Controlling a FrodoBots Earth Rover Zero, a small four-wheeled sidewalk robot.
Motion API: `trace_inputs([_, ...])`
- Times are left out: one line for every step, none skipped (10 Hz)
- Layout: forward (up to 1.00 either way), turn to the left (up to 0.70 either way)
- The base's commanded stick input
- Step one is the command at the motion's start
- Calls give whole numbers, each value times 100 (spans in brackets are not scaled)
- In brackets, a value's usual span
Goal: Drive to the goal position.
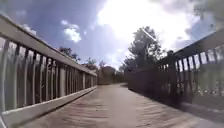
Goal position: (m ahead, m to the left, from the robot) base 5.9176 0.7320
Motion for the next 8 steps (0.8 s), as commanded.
trace_inputs([70,0])
trace_inputs([70,0])
trace_inputs([70,0])
trace_inputs([70,0])
trace_inputs([70,0])
trace_inputs([70,0])
trace_inputs([70,0])
trace_inputs([70,0])
